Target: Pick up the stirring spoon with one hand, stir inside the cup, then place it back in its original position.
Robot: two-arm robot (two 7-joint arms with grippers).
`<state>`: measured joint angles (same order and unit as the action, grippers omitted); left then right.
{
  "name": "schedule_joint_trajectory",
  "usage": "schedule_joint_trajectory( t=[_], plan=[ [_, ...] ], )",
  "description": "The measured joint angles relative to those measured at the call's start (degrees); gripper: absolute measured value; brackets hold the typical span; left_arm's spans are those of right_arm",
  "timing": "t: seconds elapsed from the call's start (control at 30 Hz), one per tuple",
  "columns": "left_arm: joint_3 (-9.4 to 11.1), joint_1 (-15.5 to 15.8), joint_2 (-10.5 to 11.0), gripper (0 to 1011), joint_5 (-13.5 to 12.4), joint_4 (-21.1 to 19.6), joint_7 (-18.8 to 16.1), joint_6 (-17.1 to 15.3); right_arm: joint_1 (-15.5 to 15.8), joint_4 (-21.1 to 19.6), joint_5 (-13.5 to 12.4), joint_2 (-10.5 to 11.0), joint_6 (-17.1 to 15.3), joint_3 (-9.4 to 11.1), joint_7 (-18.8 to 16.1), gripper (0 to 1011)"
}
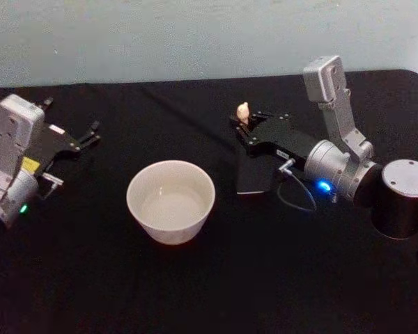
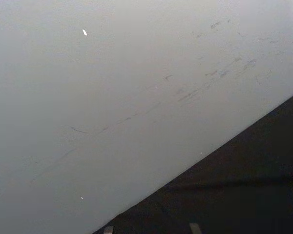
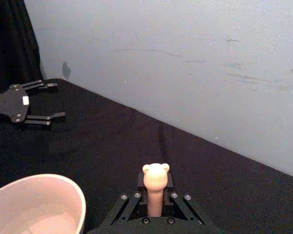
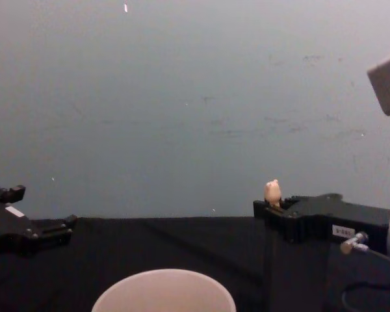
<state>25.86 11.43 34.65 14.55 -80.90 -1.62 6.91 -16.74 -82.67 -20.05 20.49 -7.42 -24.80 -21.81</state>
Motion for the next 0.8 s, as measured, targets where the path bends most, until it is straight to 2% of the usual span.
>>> schedule_joint_trajectory(
  t=[0.3, 0.57, 0.8],
  plan=[
    [0.0, 0.0, 0.0, 1001, 0.0, 0.0, 0.0, 0.0, 0.2, -0.2, -0.1, 0.0, 0.1, 0.2, -0.2, 159],
    [0.0, 0.0, 0.0, 1001, 0.0, 0.0, 0.0, 0.0, 1.2, -1.9, -0.5, -0.1, 0.4, 1.5, 0.2, 160],
    [0.0, 0.0, 0.0, 1001, 0.0, 0.0, 0.0, 0.0, 2.3, -5.0, -0.8, 0.3, 0.6, 3.2, 1.2, 159]
  ],
)
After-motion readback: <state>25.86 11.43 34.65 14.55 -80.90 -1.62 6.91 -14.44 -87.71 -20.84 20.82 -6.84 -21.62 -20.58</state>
